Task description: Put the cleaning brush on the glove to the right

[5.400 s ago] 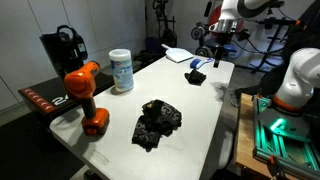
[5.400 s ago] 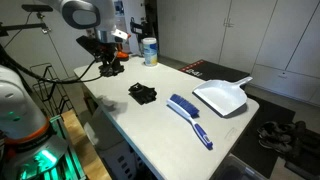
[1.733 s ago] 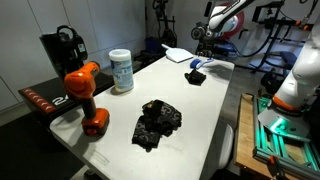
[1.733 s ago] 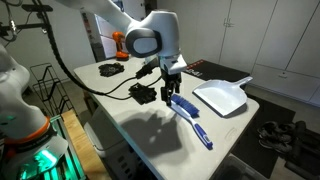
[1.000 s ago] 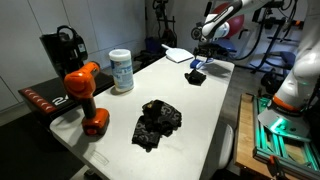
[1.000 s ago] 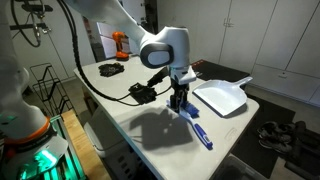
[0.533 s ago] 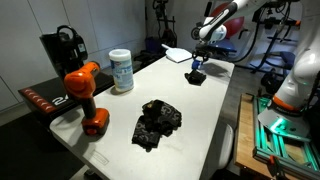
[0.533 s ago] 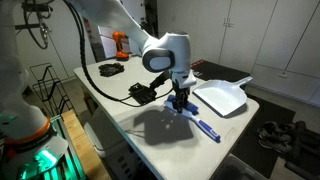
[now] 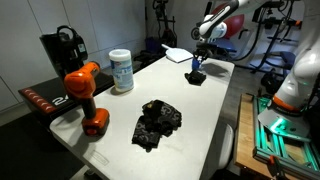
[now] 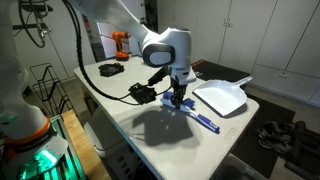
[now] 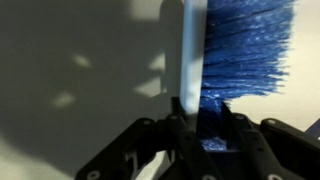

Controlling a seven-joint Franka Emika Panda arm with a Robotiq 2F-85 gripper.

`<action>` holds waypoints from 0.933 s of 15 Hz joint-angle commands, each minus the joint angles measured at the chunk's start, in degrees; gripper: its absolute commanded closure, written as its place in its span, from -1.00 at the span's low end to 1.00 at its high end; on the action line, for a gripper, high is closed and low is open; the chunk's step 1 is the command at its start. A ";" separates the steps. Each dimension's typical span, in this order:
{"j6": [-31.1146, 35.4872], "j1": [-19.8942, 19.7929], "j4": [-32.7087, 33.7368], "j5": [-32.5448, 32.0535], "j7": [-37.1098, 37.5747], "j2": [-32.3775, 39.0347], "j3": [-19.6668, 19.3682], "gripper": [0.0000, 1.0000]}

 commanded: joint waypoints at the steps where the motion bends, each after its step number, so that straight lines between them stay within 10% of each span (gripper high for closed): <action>1: -6.90 1.92 -1.73 -3.69 -6.27 -5.71 -0.67 0.82; 5: -12.80 4.01 -3.12 -9.36 -9.91 -10.84 0.28 0.84; 14: -19.01 5.94 -5.48 -2.97 14.72 -14.22 2.11 0.84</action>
